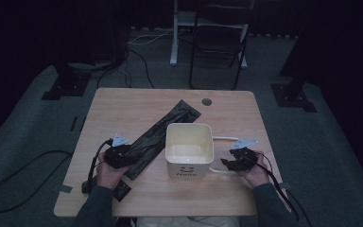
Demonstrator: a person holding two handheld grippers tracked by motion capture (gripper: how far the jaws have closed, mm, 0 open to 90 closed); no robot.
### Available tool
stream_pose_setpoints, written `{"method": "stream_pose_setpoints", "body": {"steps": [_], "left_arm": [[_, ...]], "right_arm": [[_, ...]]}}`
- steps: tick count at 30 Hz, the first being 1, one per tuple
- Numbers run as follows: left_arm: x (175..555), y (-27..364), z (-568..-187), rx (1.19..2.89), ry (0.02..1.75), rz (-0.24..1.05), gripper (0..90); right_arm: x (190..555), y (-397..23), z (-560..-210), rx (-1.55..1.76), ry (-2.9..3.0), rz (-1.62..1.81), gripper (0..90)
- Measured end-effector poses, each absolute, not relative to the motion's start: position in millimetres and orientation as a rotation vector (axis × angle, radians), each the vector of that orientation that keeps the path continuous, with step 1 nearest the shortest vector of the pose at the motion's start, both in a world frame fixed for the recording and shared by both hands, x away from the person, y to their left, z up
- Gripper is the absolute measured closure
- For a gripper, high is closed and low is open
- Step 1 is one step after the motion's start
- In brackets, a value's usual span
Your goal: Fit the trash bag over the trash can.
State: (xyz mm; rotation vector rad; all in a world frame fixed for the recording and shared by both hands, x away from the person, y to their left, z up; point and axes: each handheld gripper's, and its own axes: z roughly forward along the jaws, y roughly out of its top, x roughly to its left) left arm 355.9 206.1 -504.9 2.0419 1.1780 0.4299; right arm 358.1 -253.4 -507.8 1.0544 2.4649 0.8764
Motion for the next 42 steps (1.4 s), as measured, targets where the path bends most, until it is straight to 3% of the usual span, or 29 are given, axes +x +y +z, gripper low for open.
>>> {"method": "stream_pose_setpoints", "body": {"steps": [7, 17, 42], "left_arm": [[359.8, 201.8, -503.5, 2.022, 1.189, 0.409, 36.9], [371.7, 186.1, -500.4, 2.025, 1.188, 0.385, 27.9], [395.6, 138.6, -516.6, 2.135, 1.159, 0.388, 27.0]], "right_arm": [[358.8, -254.1, -509.9, 1.063, 2.47, 0.863, 41.0], [358.6, -254.1, -510.5, 1.056, 2.477, 0.86, 40.8], [358.1, -260.7, -511.8, 1.076, 2.473, 0.867, 41.6]]}}
